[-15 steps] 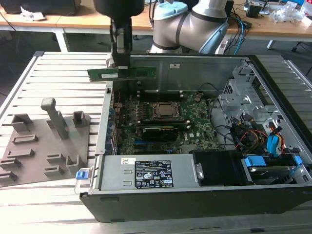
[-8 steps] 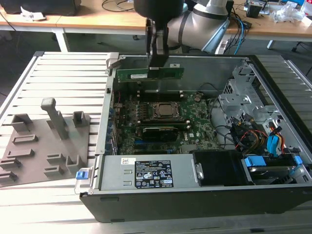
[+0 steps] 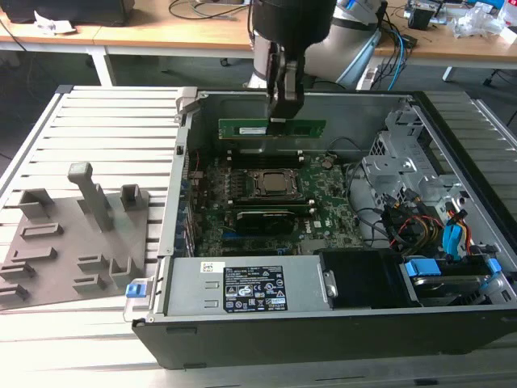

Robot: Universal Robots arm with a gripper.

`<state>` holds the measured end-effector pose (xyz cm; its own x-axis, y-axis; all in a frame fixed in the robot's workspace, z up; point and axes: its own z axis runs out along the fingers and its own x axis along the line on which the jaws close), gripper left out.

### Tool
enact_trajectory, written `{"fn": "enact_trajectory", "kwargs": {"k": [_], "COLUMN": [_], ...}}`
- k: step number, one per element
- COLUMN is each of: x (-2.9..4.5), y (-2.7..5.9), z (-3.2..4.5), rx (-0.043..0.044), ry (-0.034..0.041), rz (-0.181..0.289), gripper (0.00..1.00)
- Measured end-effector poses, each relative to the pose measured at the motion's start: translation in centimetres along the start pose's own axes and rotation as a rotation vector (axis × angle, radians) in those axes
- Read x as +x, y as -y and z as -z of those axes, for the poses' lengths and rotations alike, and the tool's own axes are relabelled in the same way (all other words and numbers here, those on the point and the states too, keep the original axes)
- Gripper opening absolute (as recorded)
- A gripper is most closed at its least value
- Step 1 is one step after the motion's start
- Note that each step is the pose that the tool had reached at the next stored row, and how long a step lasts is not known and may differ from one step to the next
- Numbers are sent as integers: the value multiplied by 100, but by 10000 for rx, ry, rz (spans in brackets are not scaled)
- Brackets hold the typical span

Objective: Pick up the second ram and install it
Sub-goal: 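Pick up the second ram and move it above second insertion slot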

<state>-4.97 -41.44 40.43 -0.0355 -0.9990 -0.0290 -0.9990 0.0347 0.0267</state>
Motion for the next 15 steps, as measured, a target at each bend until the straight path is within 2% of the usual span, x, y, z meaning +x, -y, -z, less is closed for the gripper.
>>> {"fn": "enact_trajectory", "kwargs": {"k": [6,8,15], "x": [-66,-70,-70], "y": [311,378,389], "z": [-185,-272,-292], "rx": [-85,-111,-113], "ry": [16,13,13], "rz": [-175,-196,-198], "gripper": [14,14,14]}}
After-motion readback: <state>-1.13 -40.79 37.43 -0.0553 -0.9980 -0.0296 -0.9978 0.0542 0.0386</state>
